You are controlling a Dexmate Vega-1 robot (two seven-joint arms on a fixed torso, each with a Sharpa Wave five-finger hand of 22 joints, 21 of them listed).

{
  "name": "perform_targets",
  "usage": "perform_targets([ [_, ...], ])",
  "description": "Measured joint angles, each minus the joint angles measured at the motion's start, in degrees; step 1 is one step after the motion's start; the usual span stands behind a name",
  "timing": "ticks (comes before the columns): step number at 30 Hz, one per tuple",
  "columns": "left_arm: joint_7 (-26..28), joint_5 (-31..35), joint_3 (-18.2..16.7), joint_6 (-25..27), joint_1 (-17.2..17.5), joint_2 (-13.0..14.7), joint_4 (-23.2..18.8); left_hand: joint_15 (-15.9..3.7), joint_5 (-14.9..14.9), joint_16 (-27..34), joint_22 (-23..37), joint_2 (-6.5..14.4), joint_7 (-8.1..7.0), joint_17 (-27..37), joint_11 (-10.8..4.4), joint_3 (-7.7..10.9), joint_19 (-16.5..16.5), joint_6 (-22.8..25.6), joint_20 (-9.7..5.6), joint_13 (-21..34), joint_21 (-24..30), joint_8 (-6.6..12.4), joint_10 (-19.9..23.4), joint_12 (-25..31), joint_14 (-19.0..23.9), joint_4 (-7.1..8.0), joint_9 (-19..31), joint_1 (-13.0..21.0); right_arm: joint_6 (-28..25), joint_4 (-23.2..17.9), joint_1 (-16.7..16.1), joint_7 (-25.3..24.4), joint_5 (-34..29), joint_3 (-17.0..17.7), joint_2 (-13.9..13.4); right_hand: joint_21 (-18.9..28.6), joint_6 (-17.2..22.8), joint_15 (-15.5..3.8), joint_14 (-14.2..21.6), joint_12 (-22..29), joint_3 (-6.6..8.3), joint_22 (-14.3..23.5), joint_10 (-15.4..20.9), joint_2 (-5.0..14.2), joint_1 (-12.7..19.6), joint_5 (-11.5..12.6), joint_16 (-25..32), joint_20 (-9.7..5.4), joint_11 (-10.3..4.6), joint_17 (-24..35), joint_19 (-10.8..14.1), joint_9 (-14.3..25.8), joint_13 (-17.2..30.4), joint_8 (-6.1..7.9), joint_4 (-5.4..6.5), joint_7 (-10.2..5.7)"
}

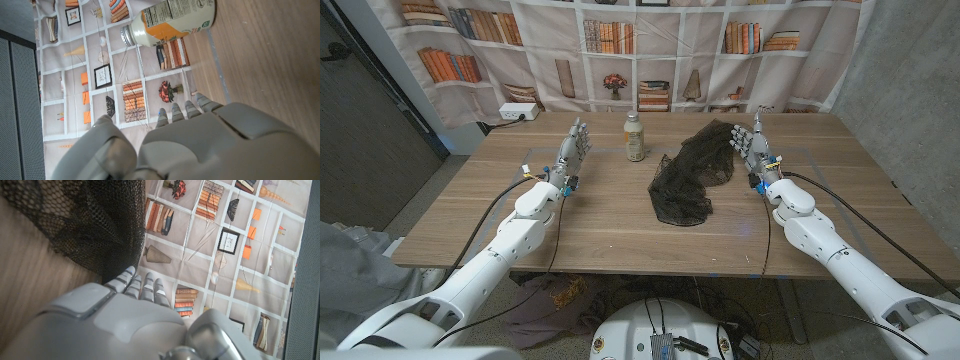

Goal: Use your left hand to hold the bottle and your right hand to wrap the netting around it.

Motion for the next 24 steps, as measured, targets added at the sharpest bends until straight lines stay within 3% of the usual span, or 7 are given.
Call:
perform_targets([
  [19, -0.1, 0.3, 0.1, 0.0, 0.6, 0.3, -1.0, 0.00, 0.0, 0.0, -0.2, 0.0, -0.20, -0.2, -0.26, 0.23, 0.0, -0.2, 0.00, -0.1, 0.0, 0.00, 0.3, 0.0, 0.0, -0.23, 0.0, 0.0, -0.4, -2.4, -1.5, -0.9, 0.3, 0.4, -0.6, 0.0, -0.3, 0.23, -0.2, 0.0, 0.64, 0.0, -0.1, 0.05, 2.4, 0.0, 0.0, 0.30, 0.10, -0.2, 0.3, 0.0, 0.0, 0.00, -1.27, 0.29],
  [24, 0.0, 0.4, 0.0, 0.0, 0.9, 0.5, -1.6, 0.00, 0.0, 0.0, -0.2, 0.2, -0.21, -0.2, -0.26, 0.39, 0.0, -0.2, 0.00, -0.1, 0.0, 0.00, 0.3, 0.0, 0.0, -0.40, 0.0, 0.2, -0.5, -2.7, -1.7, -1.1, 0.3, 0.4, -0.8, -0.2, -0.8, 0.31, -0.3, 0.0, 1.10, 0.0, -0.9, 0.02, 4.0, 0.0, 0.0, 0.30, 0.44, -0.2, 0.3, 0.0, 0.0, 0.00, -2.37, 0.74],
])
